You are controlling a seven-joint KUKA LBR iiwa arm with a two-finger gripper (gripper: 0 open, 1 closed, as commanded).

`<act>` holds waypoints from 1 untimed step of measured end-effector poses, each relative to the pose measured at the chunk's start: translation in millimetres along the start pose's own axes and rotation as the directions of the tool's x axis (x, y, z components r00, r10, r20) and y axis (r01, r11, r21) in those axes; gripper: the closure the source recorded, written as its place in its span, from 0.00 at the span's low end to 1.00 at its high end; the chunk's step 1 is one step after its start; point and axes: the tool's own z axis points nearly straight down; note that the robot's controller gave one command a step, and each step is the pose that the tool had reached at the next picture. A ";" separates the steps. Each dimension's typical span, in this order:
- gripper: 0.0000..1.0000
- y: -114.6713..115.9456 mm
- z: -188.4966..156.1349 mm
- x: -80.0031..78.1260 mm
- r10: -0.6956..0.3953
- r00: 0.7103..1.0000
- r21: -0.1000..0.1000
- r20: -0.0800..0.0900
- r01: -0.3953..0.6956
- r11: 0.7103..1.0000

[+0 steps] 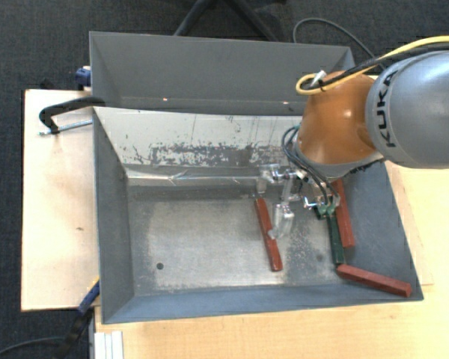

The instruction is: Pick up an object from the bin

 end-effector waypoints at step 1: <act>0.00 27.0 -7.5 7.4 -0.337 0.941 -0.004 -0.005 0.337 0.942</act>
Offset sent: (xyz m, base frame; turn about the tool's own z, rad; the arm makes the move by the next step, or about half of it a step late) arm -0.0117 0.0244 0.0061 -0.3423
